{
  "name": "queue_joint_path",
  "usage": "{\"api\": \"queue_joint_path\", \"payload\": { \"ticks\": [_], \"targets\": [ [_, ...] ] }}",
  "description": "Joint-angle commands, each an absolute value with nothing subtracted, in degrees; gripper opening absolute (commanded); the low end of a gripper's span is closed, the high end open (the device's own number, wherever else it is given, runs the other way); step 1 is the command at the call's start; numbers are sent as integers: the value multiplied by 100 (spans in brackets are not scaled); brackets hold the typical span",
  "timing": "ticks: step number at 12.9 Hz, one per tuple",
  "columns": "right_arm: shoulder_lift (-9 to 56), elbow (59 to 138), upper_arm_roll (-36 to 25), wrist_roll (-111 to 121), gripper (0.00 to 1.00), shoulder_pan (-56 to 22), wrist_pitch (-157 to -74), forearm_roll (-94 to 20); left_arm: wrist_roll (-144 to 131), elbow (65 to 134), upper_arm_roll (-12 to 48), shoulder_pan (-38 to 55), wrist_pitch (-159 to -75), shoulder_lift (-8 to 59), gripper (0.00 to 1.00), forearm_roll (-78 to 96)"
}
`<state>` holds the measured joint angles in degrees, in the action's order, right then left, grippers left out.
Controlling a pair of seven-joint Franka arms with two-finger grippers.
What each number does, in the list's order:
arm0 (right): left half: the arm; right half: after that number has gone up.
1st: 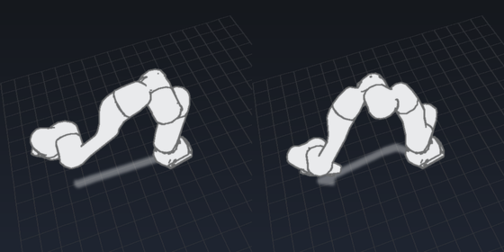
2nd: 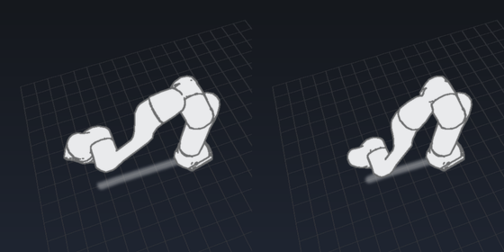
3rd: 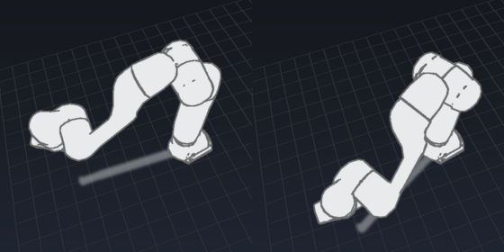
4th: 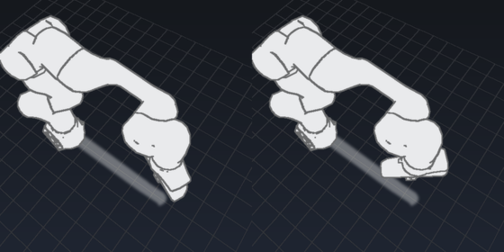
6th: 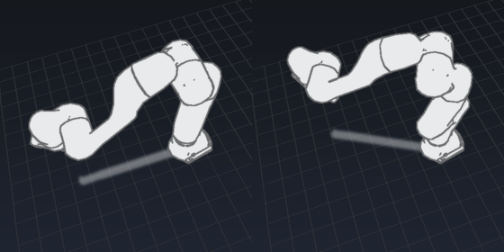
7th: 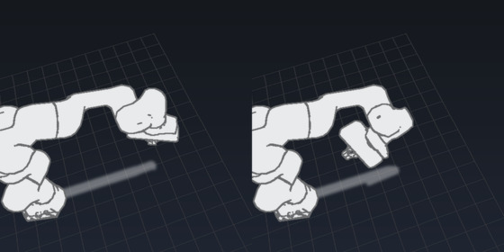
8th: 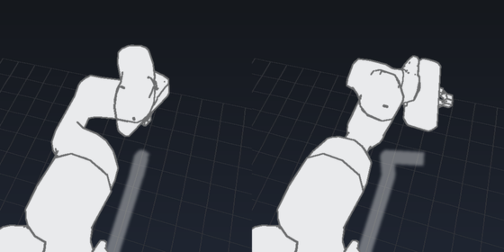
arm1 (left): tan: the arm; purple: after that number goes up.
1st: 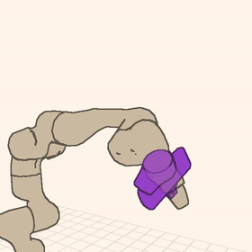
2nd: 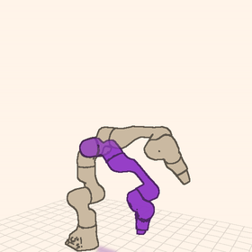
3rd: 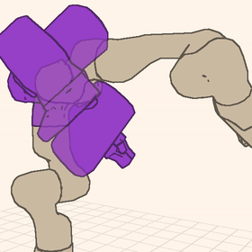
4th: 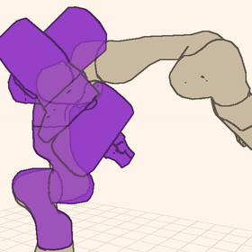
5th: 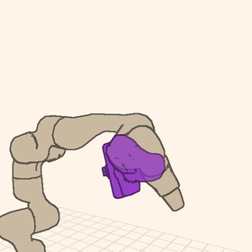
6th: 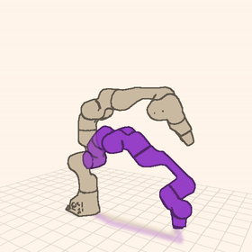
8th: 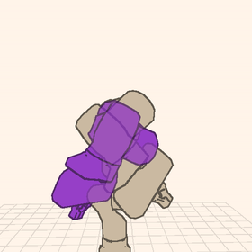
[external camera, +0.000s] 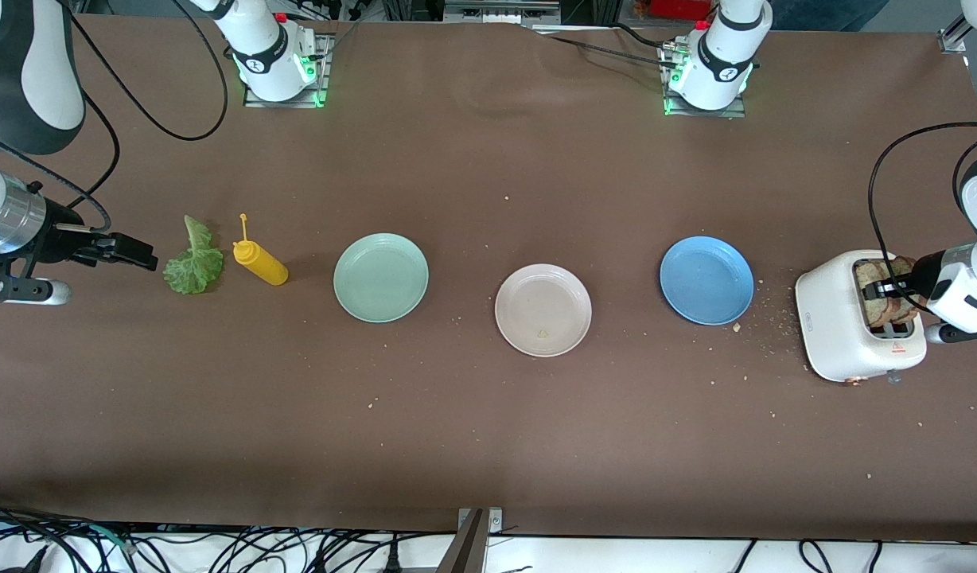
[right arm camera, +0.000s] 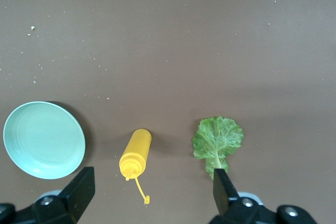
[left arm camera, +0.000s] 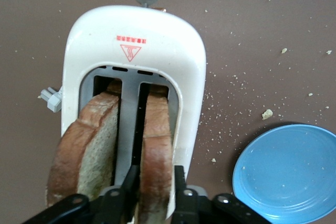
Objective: Make sandwich in beige plate with both arms
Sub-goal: 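Lower the left gripper into the toaster and grasp a bread slice, then lift the bread slice out with the left gripper toward the beige plate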
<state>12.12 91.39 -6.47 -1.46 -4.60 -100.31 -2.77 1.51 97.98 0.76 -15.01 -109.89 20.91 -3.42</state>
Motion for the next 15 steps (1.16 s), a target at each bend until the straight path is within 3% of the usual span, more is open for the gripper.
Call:
{"api": "queue_joint_path", "payload": {
  "ticks": [1,4,9,15],
  "targets": [
    [1204,9097,-589,-158,100,-396,-10002,-290,211,9695,106,-1547,-10846,2118,0,-492],
    [1204,9097,-598,-158,100,-396,-10011,-290,202,9397,132,-1512,-10663,2092,0,-957],
    [1204,9097,-598,-158,100,-396,-10002,-290,193,8045,176,-1205,-9371,2250,0,-757],
    [1213,9079,-598,-123,100,-396,-10002,-281,132,7682,176,-888,-9088,2512,0,1981]
  ]
}}
